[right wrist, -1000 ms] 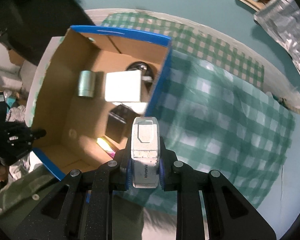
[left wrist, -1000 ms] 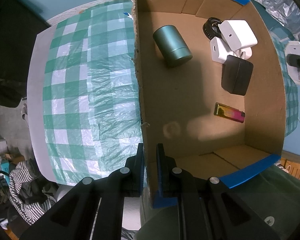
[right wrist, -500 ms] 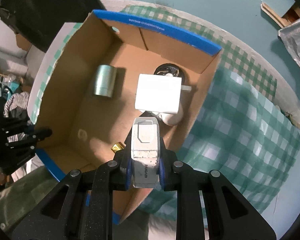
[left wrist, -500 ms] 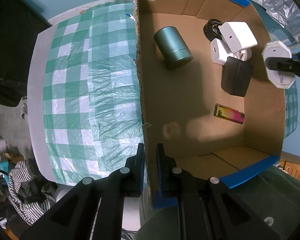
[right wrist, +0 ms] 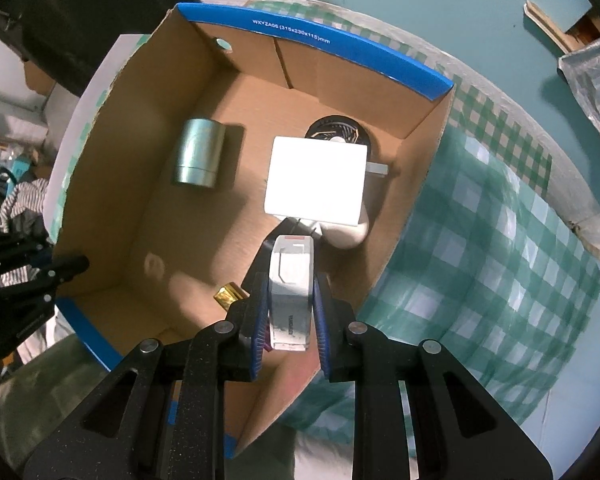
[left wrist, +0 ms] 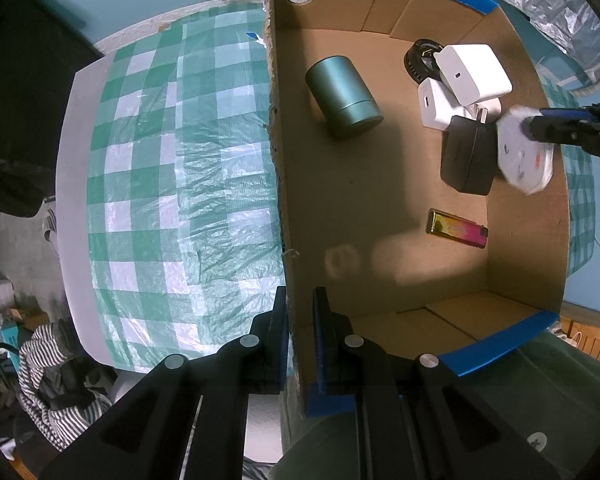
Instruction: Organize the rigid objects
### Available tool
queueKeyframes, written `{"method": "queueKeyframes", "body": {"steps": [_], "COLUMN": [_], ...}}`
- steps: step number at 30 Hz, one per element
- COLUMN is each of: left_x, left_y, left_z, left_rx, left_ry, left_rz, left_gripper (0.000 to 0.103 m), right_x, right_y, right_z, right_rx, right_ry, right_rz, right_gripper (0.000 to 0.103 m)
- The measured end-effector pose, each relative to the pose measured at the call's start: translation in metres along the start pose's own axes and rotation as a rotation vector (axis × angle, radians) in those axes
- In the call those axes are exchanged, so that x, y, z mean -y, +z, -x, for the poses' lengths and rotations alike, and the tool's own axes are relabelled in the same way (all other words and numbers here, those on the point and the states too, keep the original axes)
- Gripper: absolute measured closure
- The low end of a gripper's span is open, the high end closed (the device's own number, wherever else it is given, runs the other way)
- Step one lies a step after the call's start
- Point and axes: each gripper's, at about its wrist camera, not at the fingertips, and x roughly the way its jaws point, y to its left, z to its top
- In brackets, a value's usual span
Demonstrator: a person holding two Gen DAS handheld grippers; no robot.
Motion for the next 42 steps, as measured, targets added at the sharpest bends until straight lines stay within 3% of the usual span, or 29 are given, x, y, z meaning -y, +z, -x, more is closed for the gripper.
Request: {"method": "queueKeyframes", "body": {"steps": [5,14,20,28,34,36,39,42], "left_x": [0.001,0.003,0.002,0.001,0.01,0.015,0.021,0.024], "left_y": [0.001,0.004,0.013,0.032,0.046,0.048,0.049,0.052], "left_z": [0.001,0.01,0.025,0.06,0.106,0.122,0.145,0.162], "left_rx": [0.003,0.024,0.062,0.178,0.314,0.365,0.433,0.482], "left_ry": [0.002,0.01,0.022,0.039,0.054,0.059,0.06,0.059], "left_rz": [0.0,-0.007,-0.008,0.023,0.017,0.009,0.004,0.004], "left_gripper": [0.092,0.092,0.09,0.074,0.046,0.033,0.023,0.022], "right_x": [-0.003,0.001,0.011,0.02,0.025,0.027,0.031,0.032], "right_y": [-0.001,0.002,0.004,0.001,-0.007,-0.01,-0.016,-0.022], "right_z": [0.015,0.035,0.062,0.106,0.135,0.144,0.155,0.167], "right_rx": [0.043,0.098,0.201,0.358,0.463,0.493,0.522,0.55], "right_ry": [0.008,-0.006,-0.052,-0.105,-0.129,-0.136,-0.148,-0.168], "right_rz": [0.001,-0.034,-0.086,-0.151,-0.206,-0.226,-0.25,-0.265], "right_gripper": [0.069,0.065,0.053,0.047,0.041,0.04,0.038,0.037]}}
